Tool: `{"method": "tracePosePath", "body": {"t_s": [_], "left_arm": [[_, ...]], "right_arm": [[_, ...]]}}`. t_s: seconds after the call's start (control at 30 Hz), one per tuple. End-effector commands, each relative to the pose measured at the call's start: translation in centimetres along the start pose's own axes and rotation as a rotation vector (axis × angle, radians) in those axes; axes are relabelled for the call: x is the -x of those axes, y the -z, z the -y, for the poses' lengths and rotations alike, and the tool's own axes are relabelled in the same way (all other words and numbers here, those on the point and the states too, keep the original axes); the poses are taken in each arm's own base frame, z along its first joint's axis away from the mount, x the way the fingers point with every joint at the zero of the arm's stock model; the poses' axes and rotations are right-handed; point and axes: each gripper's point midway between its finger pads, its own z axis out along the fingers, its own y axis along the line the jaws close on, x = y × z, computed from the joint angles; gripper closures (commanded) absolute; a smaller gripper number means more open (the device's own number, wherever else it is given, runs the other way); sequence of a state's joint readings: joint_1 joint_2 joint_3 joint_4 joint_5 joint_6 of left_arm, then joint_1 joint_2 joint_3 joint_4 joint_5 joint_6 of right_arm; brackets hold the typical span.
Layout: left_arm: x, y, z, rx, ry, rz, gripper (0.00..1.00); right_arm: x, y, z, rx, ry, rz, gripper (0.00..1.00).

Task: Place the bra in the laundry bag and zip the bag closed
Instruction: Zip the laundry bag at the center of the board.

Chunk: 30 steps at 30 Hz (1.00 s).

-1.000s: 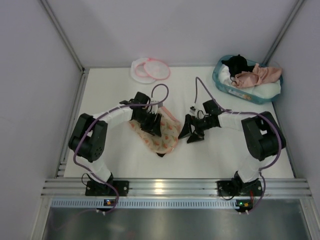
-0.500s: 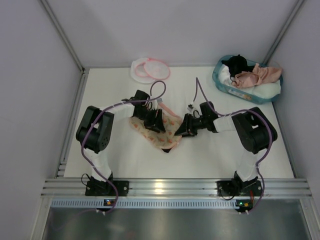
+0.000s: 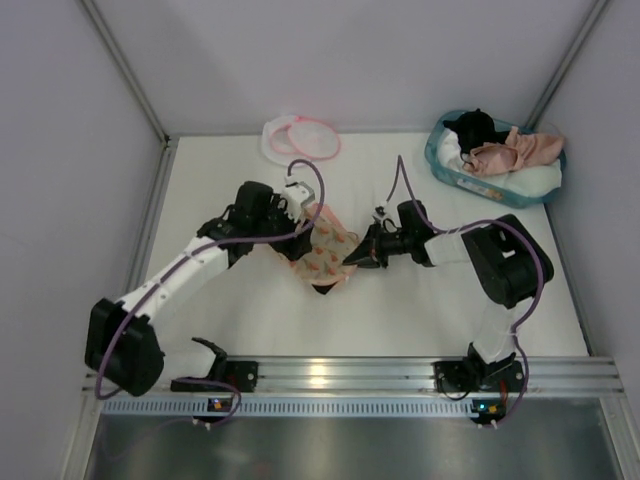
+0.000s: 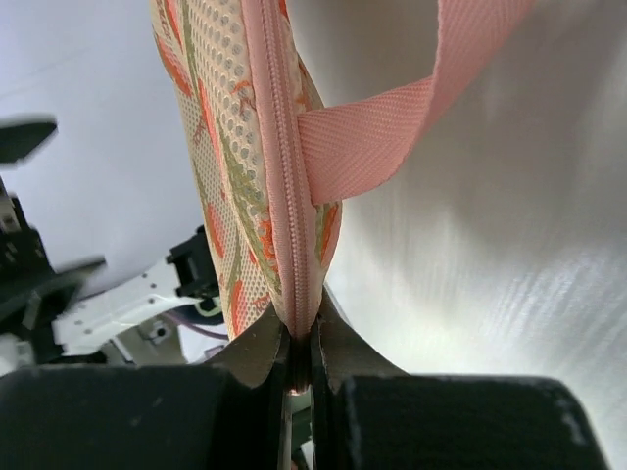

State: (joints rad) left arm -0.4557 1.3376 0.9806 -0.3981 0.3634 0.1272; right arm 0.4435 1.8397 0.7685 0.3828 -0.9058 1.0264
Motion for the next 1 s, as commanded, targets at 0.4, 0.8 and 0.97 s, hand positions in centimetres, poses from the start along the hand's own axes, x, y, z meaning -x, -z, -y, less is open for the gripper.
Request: {"method": "tracePosePath", "body": {"t_s": [0.4, 0.8, 0.97], "left_arm": [[-1.1, 1.9, 6.9, 0.057, -0.677, 0.044, 0.19], [-0.1, 0.4, 6.4, 0.134, -0.705, 0.035, 0.2], [0.3, 1.2, 7.3, 0.096, -0.71, 0.075, 0.2]], "right_arm": [[-0.5, 0.3, -5.9, 0.114, -0.029, -0.044, 1.0], [-1.1, 0.5, -5.3, 0.08, 0.011, -0.055, 1.0], [-0.9, 0.3, -4.9, 0.064, 0.023, -0.051, 1.0]]}}
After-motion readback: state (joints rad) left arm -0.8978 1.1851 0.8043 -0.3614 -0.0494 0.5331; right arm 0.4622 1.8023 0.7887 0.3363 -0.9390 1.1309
